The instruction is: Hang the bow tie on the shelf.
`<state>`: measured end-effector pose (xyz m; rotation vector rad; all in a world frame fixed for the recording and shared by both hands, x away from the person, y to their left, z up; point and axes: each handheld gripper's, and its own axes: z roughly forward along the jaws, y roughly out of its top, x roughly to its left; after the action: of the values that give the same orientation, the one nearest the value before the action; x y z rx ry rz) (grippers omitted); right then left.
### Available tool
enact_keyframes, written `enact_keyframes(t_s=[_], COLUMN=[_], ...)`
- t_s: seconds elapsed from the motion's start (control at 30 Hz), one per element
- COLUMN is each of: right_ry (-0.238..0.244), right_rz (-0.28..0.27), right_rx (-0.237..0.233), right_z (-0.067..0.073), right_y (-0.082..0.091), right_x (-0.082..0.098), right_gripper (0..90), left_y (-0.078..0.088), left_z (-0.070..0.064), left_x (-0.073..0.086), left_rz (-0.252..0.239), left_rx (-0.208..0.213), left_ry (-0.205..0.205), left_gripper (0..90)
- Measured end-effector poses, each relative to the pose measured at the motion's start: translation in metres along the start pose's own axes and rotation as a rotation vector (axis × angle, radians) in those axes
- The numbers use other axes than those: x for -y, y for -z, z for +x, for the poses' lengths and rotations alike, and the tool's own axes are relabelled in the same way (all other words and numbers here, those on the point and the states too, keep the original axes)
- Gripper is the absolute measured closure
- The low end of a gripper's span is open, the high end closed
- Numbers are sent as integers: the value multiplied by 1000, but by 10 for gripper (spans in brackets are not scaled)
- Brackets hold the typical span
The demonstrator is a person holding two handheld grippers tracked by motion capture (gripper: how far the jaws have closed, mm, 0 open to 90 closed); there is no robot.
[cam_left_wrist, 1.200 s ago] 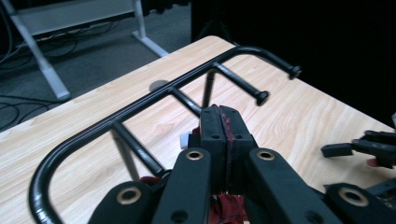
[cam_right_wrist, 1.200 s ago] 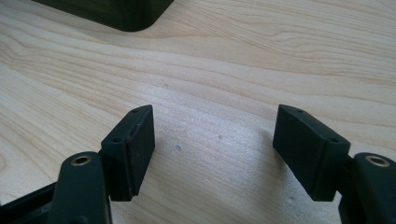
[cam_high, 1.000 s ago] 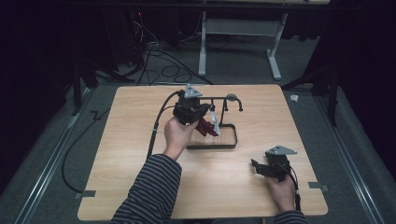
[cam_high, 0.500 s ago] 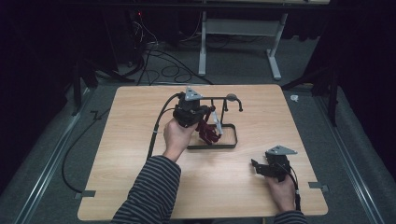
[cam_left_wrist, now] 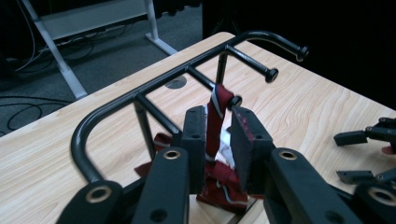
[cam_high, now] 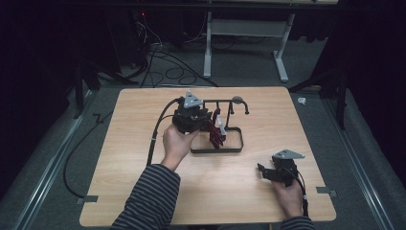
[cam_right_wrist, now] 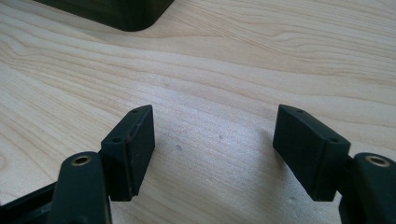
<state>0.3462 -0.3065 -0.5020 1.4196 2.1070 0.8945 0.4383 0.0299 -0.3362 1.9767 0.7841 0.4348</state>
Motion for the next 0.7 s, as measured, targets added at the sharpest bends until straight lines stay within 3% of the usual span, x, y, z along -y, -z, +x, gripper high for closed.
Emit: enact_keyframes(t_s=[0.4, 0.7], right_ry=[2, 2], right_rz=[1, 1], right_rx=[1, 1], right_z=[0, 0], right_y=[0, 0], right_x=[0, 0], right_gripper=[307, 307], left_y=[24, 30], left_z=[8, 8], left_x=[16, 29], left_rz=[-13, -7], left_rx=[-14, -14], left_ry=[13, 19], left_gripper=[712, 711])
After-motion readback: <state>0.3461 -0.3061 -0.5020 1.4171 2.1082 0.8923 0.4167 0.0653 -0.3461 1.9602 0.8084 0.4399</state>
